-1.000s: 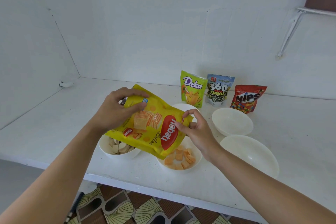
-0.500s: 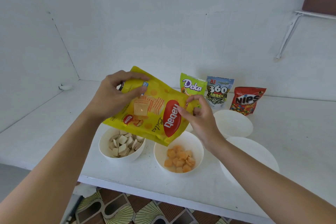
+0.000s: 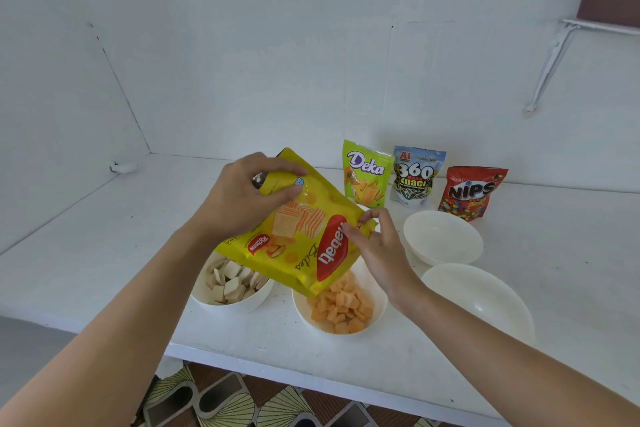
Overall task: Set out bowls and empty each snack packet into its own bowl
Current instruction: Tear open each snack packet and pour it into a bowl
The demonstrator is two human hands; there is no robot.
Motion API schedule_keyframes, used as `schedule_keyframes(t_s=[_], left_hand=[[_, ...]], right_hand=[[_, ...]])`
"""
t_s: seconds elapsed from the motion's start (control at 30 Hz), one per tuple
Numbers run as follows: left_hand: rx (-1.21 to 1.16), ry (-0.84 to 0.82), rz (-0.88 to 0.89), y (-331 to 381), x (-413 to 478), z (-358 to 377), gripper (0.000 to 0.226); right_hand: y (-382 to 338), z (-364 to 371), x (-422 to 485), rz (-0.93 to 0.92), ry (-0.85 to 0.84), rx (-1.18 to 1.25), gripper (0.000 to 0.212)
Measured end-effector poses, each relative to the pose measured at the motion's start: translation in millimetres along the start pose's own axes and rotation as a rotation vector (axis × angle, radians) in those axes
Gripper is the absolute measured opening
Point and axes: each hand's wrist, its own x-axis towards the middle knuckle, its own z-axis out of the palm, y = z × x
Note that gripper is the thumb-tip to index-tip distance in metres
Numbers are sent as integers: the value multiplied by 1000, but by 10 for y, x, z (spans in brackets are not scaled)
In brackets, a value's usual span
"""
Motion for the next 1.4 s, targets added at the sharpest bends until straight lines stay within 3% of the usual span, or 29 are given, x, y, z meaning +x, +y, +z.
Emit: schedule_keyframes(t_s=[0.27, 0.6, 0.83, 1.07, 1.4], left_hand=[[-48, 65, 72, 165, 24, -55, 19], [-8, -16, 9, 50, 5, 73, 18], [-13, 31, 63, 187, 71, -75, 19], [21, -188, 106, 267, 58, -169, 46], [19, -165, 129, 242, 36, -95, 43]], right_hand=[[-42, 32, 46, -100, 14, 88, 21], [48, 14, 7, -2, 2, -1, 22], [-60, 36, 35, -102, 62, 77, 23], [-73, 26, 39, -73, 86, 126, 28], [19, 69, -31, 14, 90, 61, 34]])
